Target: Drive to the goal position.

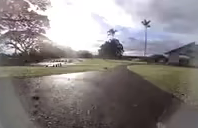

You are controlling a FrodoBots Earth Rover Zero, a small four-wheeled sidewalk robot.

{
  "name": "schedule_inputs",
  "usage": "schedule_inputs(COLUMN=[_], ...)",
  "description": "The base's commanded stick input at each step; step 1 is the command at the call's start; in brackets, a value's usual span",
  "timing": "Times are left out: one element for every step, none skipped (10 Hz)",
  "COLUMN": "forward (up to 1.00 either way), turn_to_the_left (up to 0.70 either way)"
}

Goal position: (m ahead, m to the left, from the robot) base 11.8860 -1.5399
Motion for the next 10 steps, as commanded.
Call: schedule_inputs(forward=[0.60,0.60,0.60,0.60,0.60,0.60,0.60,0.60,0.60,0.60], turn_to_the_left=[0.00,0.00,0.00,0.00,0.00,0.00,0.00,0.00,-0.05,-0.15])
